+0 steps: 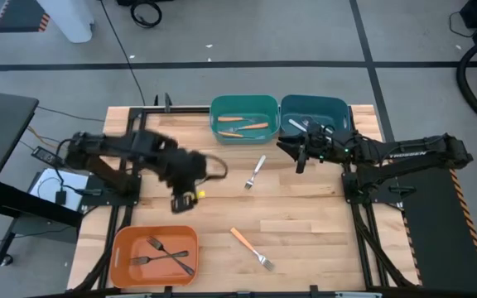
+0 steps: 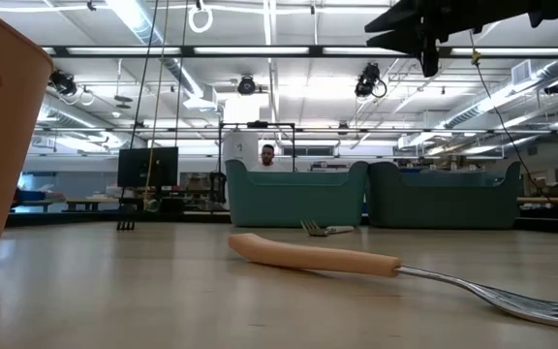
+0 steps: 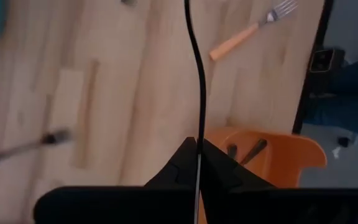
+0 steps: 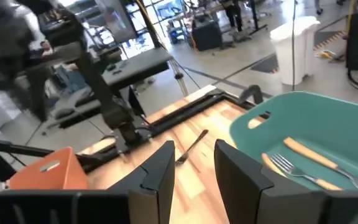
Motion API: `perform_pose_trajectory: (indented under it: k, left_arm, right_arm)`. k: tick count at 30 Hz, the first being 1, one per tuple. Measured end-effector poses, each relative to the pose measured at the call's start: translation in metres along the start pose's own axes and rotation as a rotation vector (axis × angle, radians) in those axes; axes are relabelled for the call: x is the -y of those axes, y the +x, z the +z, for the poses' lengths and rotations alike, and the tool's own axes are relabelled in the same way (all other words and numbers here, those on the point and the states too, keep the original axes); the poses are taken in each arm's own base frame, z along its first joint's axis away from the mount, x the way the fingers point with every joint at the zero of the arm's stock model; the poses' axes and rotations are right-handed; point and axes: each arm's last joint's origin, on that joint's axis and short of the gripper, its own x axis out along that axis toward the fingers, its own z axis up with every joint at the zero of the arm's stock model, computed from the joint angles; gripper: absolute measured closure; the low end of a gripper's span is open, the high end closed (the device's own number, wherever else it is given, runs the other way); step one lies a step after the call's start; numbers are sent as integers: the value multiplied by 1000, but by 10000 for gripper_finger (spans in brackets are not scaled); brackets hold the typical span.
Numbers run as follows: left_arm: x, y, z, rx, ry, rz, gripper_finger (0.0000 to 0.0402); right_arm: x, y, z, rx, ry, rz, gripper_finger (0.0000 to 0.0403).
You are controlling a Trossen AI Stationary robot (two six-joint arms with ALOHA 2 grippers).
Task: Sort silverware by color (type)
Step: Put the black fork into the orange bin
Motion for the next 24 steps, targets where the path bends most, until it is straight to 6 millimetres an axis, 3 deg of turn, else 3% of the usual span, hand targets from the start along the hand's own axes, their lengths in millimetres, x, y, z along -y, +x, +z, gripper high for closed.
perform_pose_trajectory:
  k: [12, 19, 24]
  left_arm:
    - [73, 62, -85, -333, 16, -40, 390]
    - [97, 94, -115, -454, 6, -166, 389]
    - [98, 110, -124, -480, -18, -157, 384]
  right_arm:
    - [15, 8, 2, 13, 3, -84, 285]
    - [17, 8, 3, 15, 10, -88, 285]
    - [17, 8, 3, 14, 10, -87, 285]
